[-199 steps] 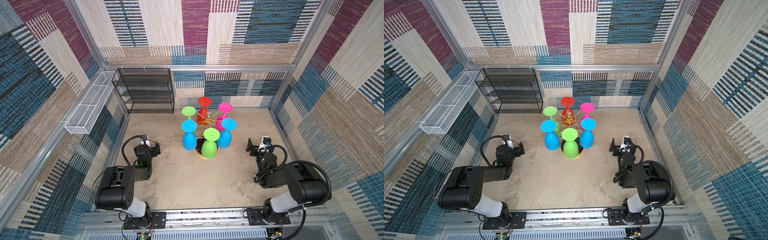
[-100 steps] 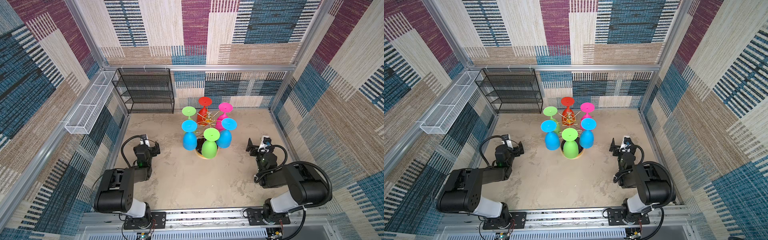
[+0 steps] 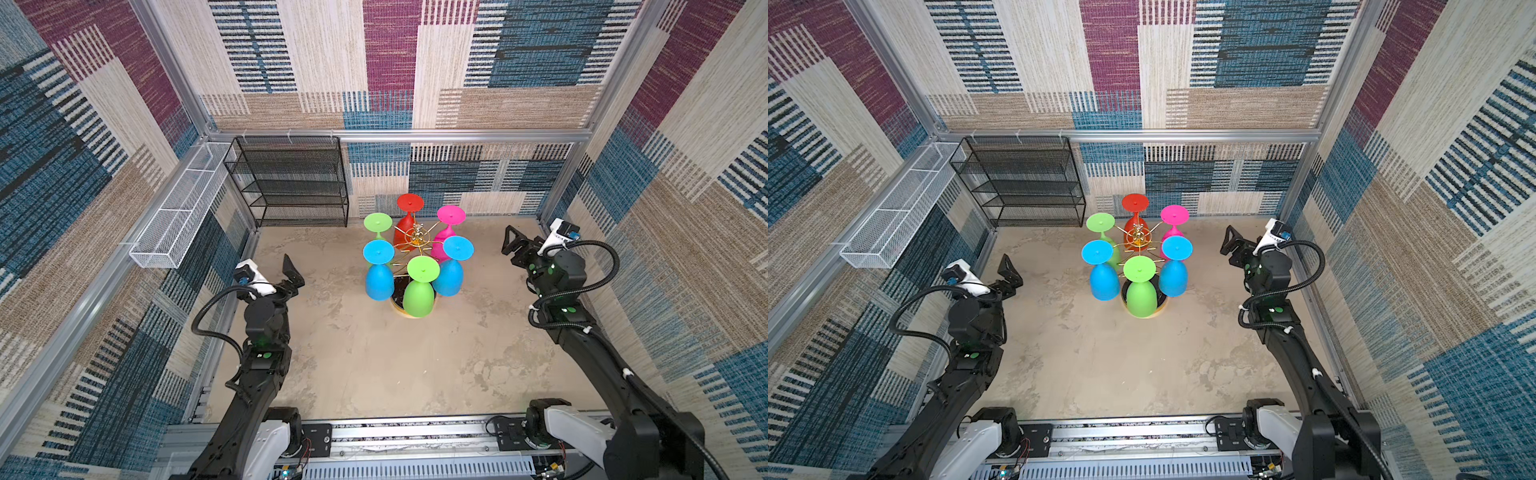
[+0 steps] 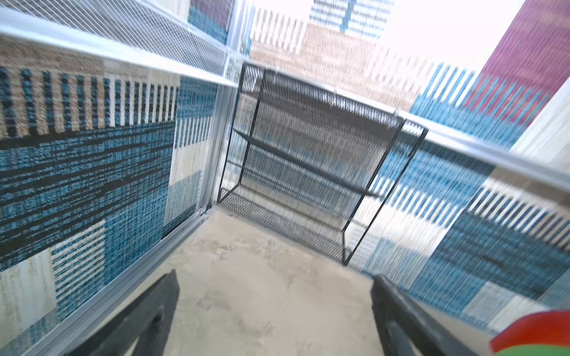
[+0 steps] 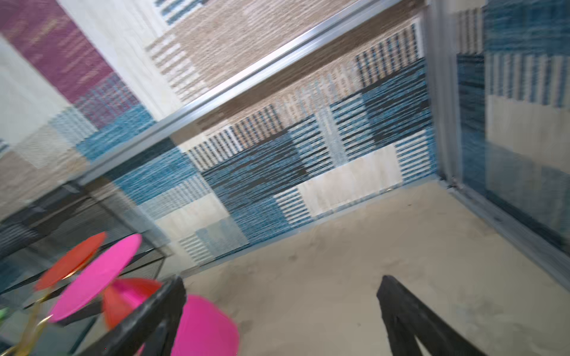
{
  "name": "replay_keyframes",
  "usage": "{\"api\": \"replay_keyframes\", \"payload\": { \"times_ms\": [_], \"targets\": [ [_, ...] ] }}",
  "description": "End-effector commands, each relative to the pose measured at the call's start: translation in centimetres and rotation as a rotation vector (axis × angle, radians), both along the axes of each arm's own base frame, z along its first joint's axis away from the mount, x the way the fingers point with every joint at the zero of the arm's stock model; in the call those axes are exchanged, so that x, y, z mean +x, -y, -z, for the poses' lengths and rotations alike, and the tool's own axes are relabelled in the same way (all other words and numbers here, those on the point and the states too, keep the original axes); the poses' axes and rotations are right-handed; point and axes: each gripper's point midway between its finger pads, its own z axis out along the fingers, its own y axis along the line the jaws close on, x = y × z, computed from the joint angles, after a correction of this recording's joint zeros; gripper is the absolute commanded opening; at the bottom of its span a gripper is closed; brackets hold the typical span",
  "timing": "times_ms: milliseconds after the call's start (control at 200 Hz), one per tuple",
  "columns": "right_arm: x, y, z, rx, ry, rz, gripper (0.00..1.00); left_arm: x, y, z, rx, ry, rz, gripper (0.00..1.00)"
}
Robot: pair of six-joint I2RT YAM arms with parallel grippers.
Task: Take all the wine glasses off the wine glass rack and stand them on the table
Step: 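Raise both arms, moving the right gripper toward the blue glass nearest it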
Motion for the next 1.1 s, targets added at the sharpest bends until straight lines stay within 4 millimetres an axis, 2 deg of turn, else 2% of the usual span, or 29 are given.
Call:
{"api": "replay_keyframes", "payload": {
  "times_ms": [0,95,235,326,466,606,726,1097],
  "targets": [
    [-2.7,-3.8,-2.5,0.103,0.037,-0.238,0.92,-1.1,0.6,-3.0,-0.082,0.084,0.065,0.99],
    [-3.7,-5.6,-4.9,0.075,0.038,-0.350,0.88,-1.3,1.4,-5.7,-0.052,0.034,0.110,0.96],
    [-4.2,-9.4,-4.6,0.063,-0.082,-0.612,0.86,-0.1,3.7,-7.6,0.037,-0.138,0.230,0.94],
    [-4.5,-10.7,-3.9,0.088,-0.139,-0.709,0.84,0.8,4.7,-7.4,0.075,-0.230,0.291,0.94],
    [-4.5,-11.2,-2.7,0.110,-0.208,-0.751,0.81,1.9,5.8,-7.2,0.079,-0.245,0.352,0.93],
    [-5.4,-12.3,-2.2,0.176,-0.232,-0.849,0.74,1.5,6.7,-5.9,0.039,-0.235,0.424,0.93],
    [-5.4,-12.4,-1.1,0.215,-0.262,-0.856,0.69,1.0,6.2,-5.1,0.042,-0.235,0.398,0.93],
    [-5.8,-13.0,-0.8,0.268,-0.278,-0.923,0.56,0.7,6.6,-4.8,0.040,-0.232,0.417,0.93]
  ]
}}
